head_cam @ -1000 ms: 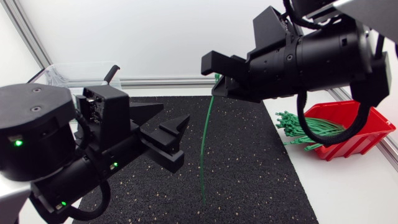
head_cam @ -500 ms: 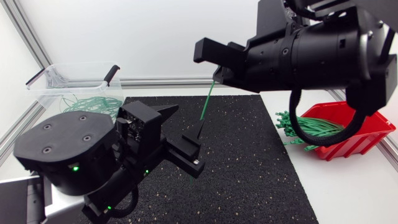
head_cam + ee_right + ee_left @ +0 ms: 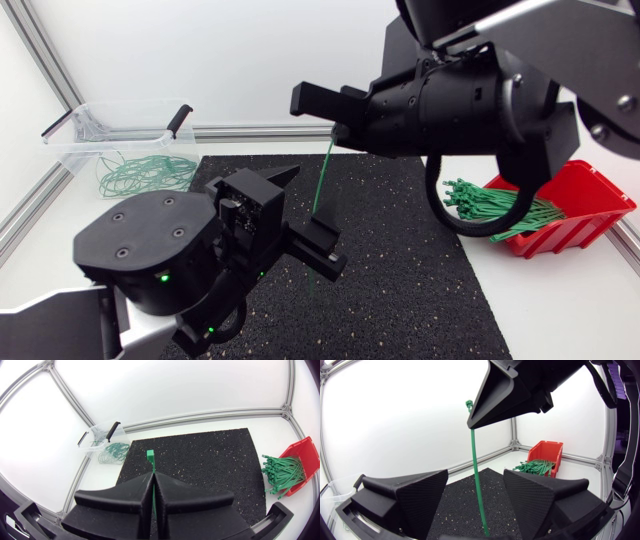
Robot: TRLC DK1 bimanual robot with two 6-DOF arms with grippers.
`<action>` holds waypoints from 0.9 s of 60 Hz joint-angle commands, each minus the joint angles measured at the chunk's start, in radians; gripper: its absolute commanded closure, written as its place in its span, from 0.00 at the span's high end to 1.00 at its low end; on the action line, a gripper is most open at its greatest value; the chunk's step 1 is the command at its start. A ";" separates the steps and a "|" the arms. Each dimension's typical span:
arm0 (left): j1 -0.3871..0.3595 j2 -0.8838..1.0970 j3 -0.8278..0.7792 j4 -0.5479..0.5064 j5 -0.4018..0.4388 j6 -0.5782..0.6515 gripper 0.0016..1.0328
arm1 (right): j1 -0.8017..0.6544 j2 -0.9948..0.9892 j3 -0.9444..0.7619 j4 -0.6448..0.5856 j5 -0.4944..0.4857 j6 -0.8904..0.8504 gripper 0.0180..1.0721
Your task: Take a green cable tie from the red box, thread the tail through the head to close it, then place it in the transparent bin on the left.
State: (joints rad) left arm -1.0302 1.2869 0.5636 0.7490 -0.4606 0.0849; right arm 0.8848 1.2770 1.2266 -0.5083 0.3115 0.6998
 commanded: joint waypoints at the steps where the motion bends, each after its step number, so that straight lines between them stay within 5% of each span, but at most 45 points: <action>1: -0.007 0.038 0.015 0.038 -0.021 0.027 0.74 | 0.017 0.021 -0.018 0.022 0.023 0.026 0.06; 16: 0.005 0.069 0.018 0.121 -0.075 0.032 0.74 | 0.034 0.033 -0.021 0.019 0.057 0.036 0.06; 23: 0.009 0.077 0.009 0.197 -0.085 0.058 0.57 | 0.034 0.036 -0.022 0.014 0.063 0.040 0.06; 54: 0.018 0.134 0.024 0.240 -0.099 0.104 0.45 | 0.054 0.047 -0.027 0.013 0.101 0.043 0.06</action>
State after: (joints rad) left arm -1.0225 1.4036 0.5640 0.9691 -0.5526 0.1623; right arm 0.9287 1.3045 1.2236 -0.4946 0.3950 0.7139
